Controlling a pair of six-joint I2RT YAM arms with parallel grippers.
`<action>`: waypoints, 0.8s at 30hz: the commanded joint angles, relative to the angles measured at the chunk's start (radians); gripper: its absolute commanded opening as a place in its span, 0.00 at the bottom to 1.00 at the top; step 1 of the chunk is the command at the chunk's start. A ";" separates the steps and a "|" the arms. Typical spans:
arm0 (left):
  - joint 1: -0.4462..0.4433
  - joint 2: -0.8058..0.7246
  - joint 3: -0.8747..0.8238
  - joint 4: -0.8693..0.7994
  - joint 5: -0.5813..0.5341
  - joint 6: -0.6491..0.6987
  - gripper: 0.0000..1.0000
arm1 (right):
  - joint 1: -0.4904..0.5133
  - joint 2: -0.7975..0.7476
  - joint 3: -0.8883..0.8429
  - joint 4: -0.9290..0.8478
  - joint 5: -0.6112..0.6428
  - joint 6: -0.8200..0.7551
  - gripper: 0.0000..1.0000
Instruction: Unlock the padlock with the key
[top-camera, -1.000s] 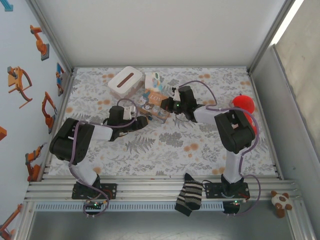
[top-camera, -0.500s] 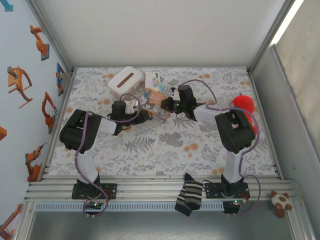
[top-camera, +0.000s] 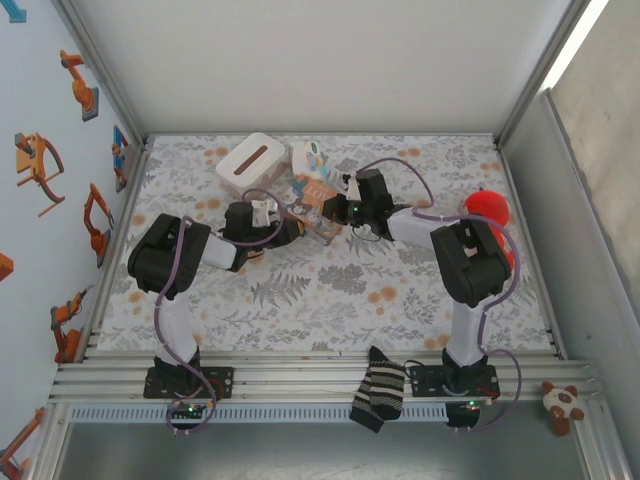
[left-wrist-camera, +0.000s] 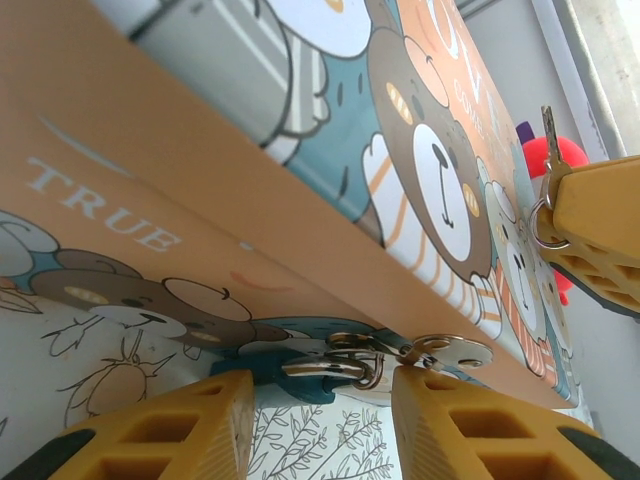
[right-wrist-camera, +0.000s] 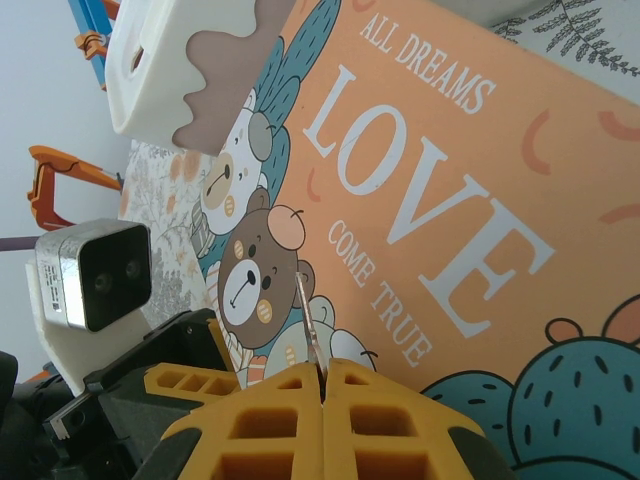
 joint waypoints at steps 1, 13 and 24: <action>-0.027 0.023 0.037 -0.046 0.026 0.009 0.40 | 0.002 0.007 0.011 -0.040 0.006 -0.017 0.00; -0.040 -0.114 -0.044 -0.099 -0.115 0.116 0.50 | 0.002 -0.011 -0.006 -0.034 0.029 -0.027 0.00; -0.006 -0.096 -0.023 -0.082 -0.110 0.121 0.51 | 0.002 0.001 -0.009 -0.017 0.030 -0.024 0.00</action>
